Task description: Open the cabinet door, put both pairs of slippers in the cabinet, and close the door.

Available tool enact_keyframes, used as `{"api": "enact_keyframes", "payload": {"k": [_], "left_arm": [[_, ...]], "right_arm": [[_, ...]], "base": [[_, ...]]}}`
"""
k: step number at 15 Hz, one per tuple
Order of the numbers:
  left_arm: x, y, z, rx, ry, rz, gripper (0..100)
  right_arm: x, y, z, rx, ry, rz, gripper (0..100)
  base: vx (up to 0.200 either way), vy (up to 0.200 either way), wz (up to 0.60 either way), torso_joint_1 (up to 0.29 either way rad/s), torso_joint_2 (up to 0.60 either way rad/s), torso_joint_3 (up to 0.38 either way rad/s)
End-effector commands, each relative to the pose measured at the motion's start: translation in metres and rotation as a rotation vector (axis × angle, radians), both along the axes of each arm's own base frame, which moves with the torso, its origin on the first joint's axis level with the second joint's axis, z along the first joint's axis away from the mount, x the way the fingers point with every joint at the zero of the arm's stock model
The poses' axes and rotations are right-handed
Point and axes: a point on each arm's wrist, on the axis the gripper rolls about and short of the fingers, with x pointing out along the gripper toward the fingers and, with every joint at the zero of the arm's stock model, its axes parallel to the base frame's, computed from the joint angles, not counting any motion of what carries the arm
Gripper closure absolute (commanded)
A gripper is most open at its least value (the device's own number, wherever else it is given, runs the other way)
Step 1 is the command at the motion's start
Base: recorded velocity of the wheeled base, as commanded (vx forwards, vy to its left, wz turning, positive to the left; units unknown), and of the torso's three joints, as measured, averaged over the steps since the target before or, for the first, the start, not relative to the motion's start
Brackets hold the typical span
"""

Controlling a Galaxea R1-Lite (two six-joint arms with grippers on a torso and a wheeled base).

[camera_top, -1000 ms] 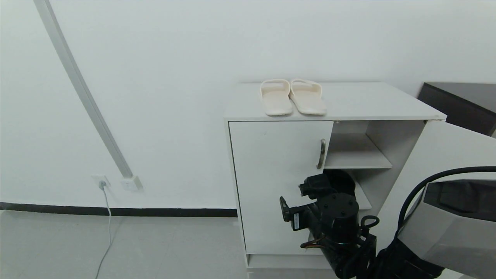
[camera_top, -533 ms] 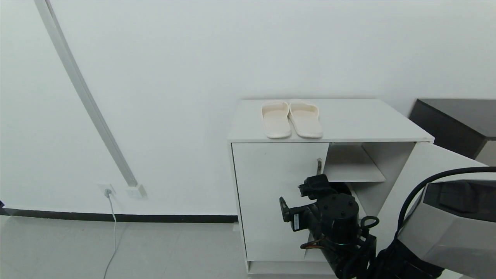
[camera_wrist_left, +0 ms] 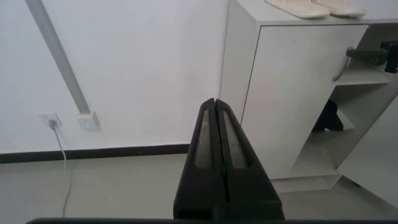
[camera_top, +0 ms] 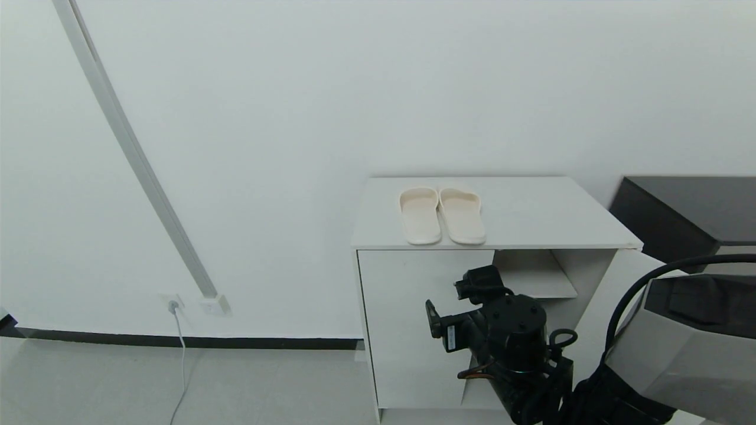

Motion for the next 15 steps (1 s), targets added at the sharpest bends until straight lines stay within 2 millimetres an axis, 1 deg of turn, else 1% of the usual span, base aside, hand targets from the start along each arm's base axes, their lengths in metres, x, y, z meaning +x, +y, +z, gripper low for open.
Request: {"api": "enact_keyframes", "payload": {"k": [1,7,8,10,11,12,13,14,15], "left_arm": [[0.000,0.000,0.000,0.000,0.002,0.000,100],[0.000,0.000,0.000,0.007,0.001,-0.001,100],[0.000,0.000,0.000,0.020,0.001,-0.006,100],[0.000,0.000,0.000,0.023,0.001,-0.006,100],[0.000,0.000,0.000,0.023,0.001,-0.006,100],[0.000,0.000,0.000,0.023,0.001,-0.006,100],[0.000,0.000,0.000,0.021,0.001,-0.006,100],[0.000,0.000,0.000,0.021,0.001,-0.006,100],[0.000,0.000,0.000,0.023,0.001,-0.006,100]], "right_arm": [[0.001,0.000,0.000,0.001,-0.001,-0.002,0],[0.003,-0.002,0.002,0.004,-0.005,-0.011,0],[0.008,-0.006,0.004,-0.023,-0.025,-0.026,0],[0.018,-0.010,0.015,-0.025,-0.111,-0.030,0],[0.025,-0.008,0.023,-0.018,-0.135,-0.033,0],[0.026,-0.007,0.024,-0.017,-0.134,-0.033,0],[0.037,0.000,0.038,0.005,-0.061,-0.046,0],[0.037,0.001,0.045,0.016,-0.024,-0.047,0],[0.038,0.003,0.067,0.062,0.025,-0.057,0]], "base": [[0.000,0.000,0.00,0.295,-0.60,-0.334],[0.000,0.000,0.00,0.192,-0.42,-0.229],[0.000,0.000,0.00,0.129,-0.31,-0.144],[0.000,0.000,0.00,0.016,-0.03,-0.018],[0.000,0.000,0.00,0.000,0.00,0.000],[0.000,0.000,0.00,0.000,0.00,0.000],[0.000,0.000,0.00,0.000,0.00,0.000],[0.000,0.000,0.00,0.000,0.00,0.000],[0.000,0.000,0.00,0.000,0.00,0.000]]}}
